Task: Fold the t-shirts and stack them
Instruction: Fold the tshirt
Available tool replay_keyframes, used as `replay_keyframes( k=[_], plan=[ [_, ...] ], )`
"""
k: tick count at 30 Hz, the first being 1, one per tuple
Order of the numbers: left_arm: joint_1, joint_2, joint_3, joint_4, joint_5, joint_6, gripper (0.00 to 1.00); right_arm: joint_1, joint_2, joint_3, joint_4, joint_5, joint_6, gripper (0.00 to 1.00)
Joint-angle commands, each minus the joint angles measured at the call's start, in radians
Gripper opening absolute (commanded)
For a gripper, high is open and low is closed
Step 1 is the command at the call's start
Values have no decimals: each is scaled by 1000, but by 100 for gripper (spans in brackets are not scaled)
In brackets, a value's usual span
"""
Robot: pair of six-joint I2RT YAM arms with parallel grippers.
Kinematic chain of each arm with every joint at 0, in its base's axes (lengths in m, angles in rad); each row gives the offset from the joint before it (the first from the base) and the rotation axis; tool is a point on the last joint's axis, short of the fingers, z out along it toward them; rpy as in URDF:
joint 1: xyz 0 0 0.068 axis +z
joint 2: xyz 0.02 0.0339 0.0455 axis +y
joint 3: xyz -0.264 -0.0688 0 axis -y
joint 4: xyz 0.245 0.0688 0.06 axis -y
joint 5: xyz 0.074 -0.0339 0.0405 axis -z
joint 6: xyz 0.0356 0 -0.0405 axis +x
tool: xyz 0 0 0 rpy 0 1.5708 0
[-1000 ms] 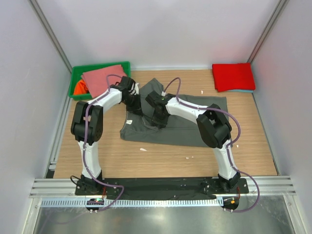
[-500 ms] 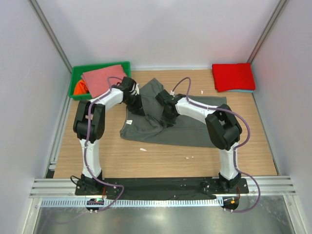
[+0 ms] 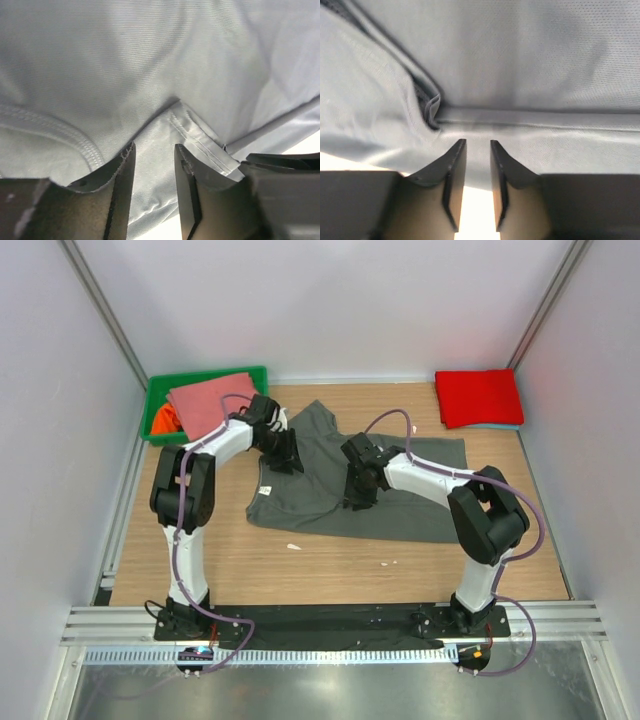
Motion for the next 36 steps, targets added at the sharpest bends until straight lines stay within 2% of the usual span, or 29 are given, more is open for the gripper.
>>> replay_keyframes(
  k=[1,7,8,11,17,31,33,36],
  plan=[
    [-12,-57,29,29,81,55,39,-14,-73,-15,106,-45,-112,34],
    [-44,-16,56,46,107,103,43,-14,-81,-26,216,-142,-180,48],
    [-47,-10,64,44,99,118,43,-14,-84,-29,238,-140,-175,53],
    [-65,15,91,43,75,176,47,-17,-76,-37,267,-171,-160,56],
    [-85,74,167,-31,7,245,44,-18,-47,-26,259,-180,-161,55],
    [-119,111,165,-52,-23,295,44,-27,-19,-70,290,-215,-167,51],
    [-121,126,173,-52,-40,287,40,-27,-13,-70,292,-217,-166,49],
    [-122,139,185,-57,-60,276,27,-27,-2,-73,296,-220,-161,47]
  ],
)
